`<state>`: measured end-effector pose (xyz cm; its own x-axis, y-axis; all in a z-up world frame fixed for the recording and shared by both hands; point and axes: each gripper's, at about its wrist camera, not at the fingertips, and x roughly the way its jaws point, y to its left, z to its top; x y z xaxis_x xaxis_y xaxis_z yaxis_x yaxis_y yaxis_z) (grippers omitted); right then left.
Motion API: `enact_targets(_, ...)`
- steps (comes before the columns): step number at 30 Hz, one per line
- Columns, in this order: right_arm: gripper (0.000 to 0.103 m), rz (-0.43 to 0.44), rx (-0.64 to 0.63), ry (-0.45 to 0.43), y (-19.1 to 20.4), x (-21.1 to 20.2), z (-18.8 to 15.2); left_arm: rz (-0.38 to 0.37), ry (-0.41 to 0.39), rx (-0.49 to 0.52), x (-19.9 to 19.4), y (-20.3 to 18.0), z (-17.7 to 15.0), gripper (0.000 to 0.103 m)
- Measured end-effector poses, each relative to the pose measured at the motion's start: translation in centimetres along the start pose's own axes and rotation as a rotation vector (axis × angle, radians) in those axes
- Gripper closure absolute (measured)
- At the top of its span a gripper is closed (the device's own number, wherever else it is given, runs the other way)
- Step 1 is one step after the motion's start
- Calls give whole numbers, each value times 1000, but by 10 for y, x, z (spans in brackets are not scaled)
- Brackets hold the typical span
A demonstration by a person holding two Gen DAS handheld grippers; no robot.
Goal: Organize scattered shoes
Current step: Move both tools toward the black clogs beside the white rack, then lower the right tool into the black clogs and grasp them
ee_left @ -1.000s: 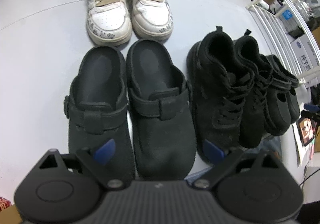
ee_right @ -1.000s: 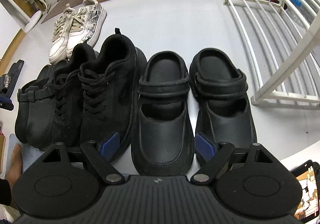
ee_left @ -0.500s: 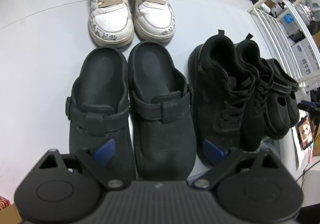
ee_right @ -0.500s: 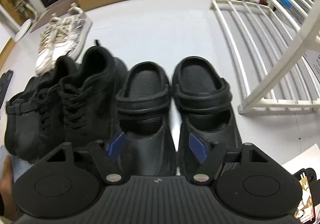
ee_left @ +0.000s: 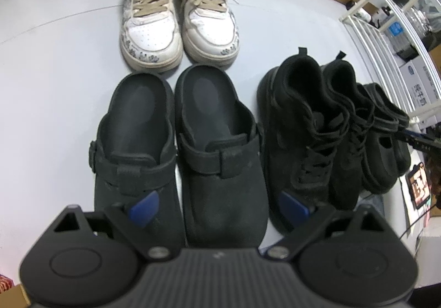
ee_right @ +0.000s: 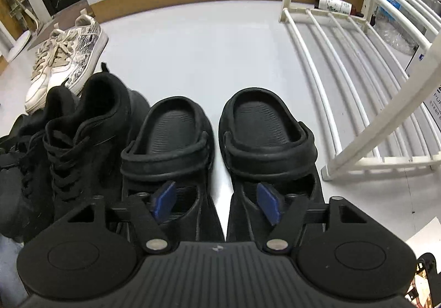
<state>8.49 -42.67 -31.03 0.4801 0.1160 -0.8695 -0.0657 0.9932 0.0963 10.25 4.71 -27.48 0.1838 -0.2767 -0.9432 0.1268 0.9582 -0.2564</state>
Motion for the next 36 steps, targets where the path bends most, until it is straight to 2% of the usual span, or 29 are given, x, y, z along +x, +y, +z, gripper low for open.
enact_targets(7,29,28,-36,-19,3,-1,-8,-3,6,-6,2,0,-1,7)
enact_targets(9,25,22,-40,-37,4,1,-10,1,3,-4,2,0,-1,7)
enact_targets(14,24,5,-30,-72,0,4,-15,3,-15,3,-1,-4,1,7)
enact_targets(26,26,-23,-75,-59,9,25,-16,6,-9,-5,4,-3,4,7)
enact_targets(31,50,-66,-87,-70,12,38,-16,7,-8,-4,5,-4,5,7)
enact_targets(36,54,-44,-39,-109,4,43,-21,3,-3,-2,8,-6,5,6)
